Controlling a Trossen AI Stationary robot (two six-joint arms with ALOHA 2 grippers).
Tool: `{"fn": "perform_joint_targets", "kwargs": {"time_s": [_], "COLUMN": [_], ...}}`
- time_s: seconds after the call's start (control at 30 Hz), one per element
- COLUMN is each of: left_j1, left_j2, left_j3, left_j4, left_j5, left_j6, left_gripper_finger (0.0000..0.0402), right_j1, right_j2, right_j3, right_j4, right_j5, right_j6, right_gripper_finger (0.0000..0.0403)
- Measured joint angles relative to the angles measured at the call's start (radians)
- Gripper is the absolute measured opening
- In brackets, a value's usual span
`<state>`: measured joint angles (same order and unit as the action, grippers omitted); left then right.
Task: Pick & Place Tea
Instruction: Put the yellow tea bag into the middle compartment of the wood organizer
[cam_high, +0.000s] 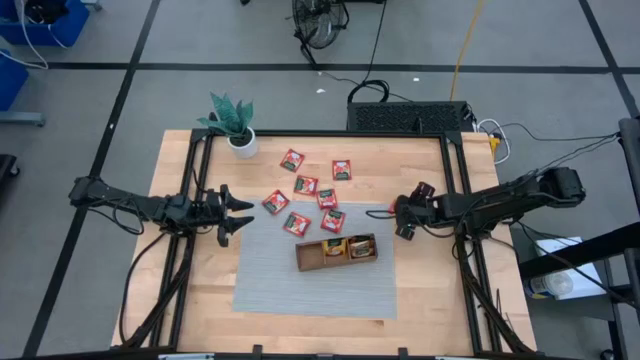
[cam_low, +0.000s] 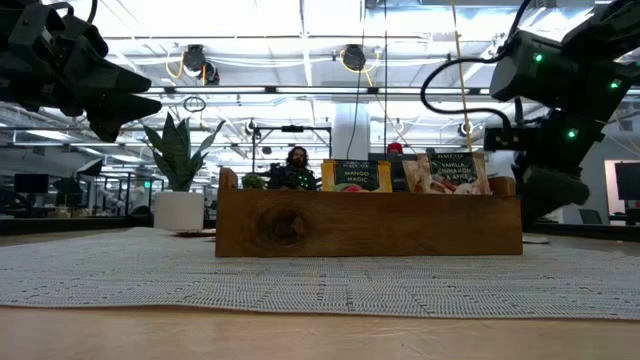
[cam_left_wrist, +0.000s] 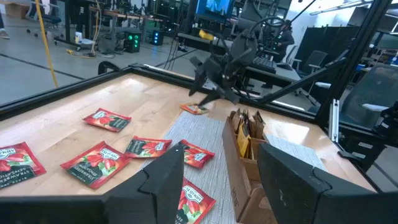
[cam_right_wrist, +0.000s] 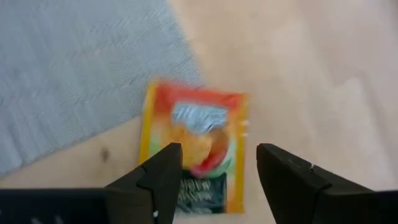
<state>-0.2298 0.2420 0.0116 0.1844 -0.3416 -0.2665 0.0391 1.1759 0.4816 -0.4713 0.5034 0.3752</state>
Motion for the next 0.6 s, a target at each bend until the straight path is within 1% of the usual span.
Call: {"fn": "perform_joint_targets", "kwargs": {"time_s": [0.1, 0.2, 0.23, 0.33, 0.4, 0.43, 0.53, 0.6], "left_j1": [0.0, 0.0, 0.0, 0.0, 0.0, 0.0, 0.0, 0.0], "left_j2": [0.0, 0.0, 0.0, 0.0, 0.0, 0.0, 0.0, 0.0], "left_j3": [0.0, 0.0, 0.0, 0.0, 0.0, 0.0, 0.0, 0.0], "left_j4": [0.0, 0.0, 0.0, 0.0, 0.0, 0.0, 0.0, 0.0], "left_j5": [0.0, 0.0, 0.0, 0.0, 0.0, 0.0, 0.0, 0.0], "left_j6": [0.0, 0.0, 0.0, 0.0, 0.0, 0.0, 0.0, 0.0], "left_gripper_finger": [0.0205, 0.0205, 0.0205, 0.0205, 0.0205, 0.0205, 0.0205, 0.0205], "right_j1": [0.0, 0.0, 0.0, -0.005, -0.01, -0.014, -0.043, -0.076], "right_j2": [-0.036, -0.062, -0.068, -0.071, -0.062, -0.056, -0.029, -0.003], "right_j3": [0.0, 0.001, 0.001, 0.001, 0.002, 0.002, 0.002, 0.002], "right_j4": [-0.022, 0.023, 0.047, 0.152, 0.213, 0.243, 0.308, 0.305], "right_j5": [0.054, 0.068, 0.051, -0.057, -0.1, -0.113, -0.109, -0.096], "right_j6": [0.001, 0.006, 0.009, -0.013, -0.035, -0.052, -0.095, -0.11], "right_gripper_finger": [0.0181, 0.0176, 0.0174, 0.0174, 0.0174, 0.0173, 0.0173, 0.0173]}}
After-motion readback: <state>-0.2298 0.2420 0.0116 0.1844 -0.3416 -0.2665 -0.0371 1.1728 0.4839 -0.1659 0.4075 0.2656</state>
